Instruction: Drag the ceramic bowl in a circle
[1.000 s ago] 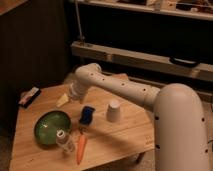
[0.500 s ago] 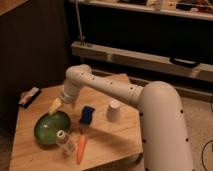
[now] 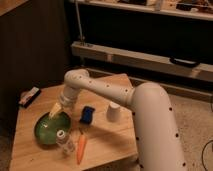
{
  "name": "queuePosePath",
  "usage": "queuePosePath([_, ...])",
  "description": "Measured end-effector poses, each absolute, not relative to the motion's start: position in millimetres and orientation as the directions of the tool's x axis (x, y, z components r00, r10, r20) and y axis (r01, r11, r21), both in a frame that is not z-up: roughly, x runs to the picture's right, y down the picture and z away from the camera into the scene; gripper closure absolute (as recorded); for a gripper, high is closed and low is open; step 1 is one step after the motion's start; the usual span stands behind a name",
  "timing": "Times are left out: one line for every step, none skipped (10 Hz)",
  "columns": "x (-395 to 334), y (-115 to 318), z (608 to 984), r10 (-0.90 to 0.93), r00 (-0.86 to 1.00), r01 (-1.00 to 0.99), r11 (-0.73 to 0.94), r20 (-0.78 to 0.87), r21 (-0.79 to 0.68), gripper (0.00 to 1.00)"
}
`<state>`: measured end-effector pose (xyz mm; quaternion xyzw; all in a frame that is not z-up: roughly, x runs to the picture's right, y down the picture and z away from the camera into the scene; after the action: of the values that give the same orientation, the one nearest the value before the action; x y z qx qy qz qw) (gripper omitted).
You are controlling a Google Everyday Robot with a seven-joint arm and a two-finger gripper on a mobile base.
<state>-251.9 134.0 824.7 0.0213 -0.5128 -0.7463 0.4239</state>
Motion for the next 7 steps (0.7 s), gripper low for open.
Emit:
queuePosePath([-252, 136, 824, -0.644, -0.649, 0.603, -0.111, 0.405, 0.79, 0.2])
queuePosePath([-254, 138, 825, -0.635, -0.657, 0.598, -0.112, 0.406, 0.794, 0.21])
queuePosePath([-256, 141, 824, -0.626, -0.665, 0.593, -0.114, 0.406, 0.797, 0.27])
queuePosePath([-258, 144, 824, -0.618, -0.672, 0.591, -0.116, 0.408, 0.798, 0.38])
queuePosePath([-258, 147, 825, -0.611, -0.677, 0.59, -0.119, 0.41, 0.798, 0.46])
queuePosePath([-259, 150, 826, -0.604, -0.681, 0.592, -0.12, 0.415, 0.797, 0.51])
queuePosePath([-259, 152, 828, -0.599, -0.682, 0.595, -0.12, 0.42, 0.795, 0.52])
